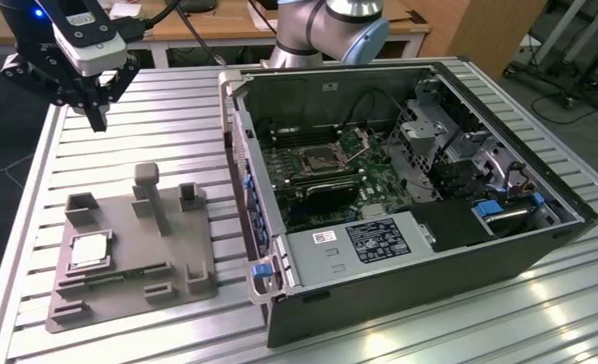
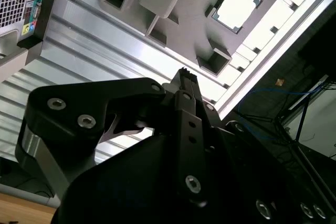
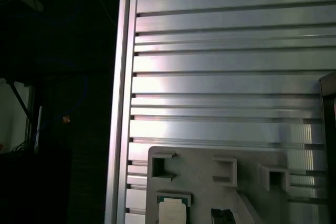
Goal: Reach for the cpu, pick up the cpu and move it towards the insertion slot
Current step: 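Reach for the cpu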
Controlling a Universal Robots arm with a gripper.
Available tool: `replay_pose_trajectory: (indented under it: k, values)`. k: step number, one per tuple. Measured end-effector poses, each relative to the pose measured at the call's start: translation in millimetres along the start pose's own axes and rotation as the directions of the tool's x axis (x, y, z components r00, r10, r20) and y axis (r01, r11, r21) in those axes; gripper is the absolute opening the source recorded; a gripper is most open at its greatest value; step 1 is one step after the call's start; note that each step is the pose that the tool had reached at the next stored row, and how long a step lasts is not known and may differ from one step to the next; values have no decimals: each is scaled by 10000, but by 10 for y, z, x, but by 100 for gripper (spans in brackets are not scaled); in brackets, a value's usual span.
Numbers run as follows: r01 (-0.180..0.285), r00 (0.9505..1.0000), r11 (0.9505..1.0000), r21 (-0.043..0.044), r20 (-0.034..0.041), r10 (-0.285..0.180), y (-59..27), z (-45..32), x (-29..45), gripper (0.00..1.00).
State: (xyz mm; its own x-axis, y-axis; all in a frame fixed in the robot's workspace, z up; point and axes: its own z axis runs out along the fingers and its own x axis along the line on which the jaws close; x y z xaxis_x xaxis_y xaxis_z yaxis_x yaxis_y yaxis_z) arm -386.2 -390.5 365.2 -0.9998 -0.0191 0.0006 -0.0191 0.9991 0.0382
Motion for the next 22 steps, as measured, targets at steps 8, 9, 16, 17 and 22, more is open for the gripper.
replay_pose_trajectory:
  k: [8,9,16,17,22]
  values:
    - [0,10000,10000,-1,1,0,0,1,2,11]
    - [-1,10000,10000,0,1,1,0,1,3,11]
    - [-1,10000,10000,0,0,1,1,2,33,11]
    - [0,10000,10000,0,1,0,1,2,49,11]
    - [0,10000,10000,-1,2,0,2,5,114,11]
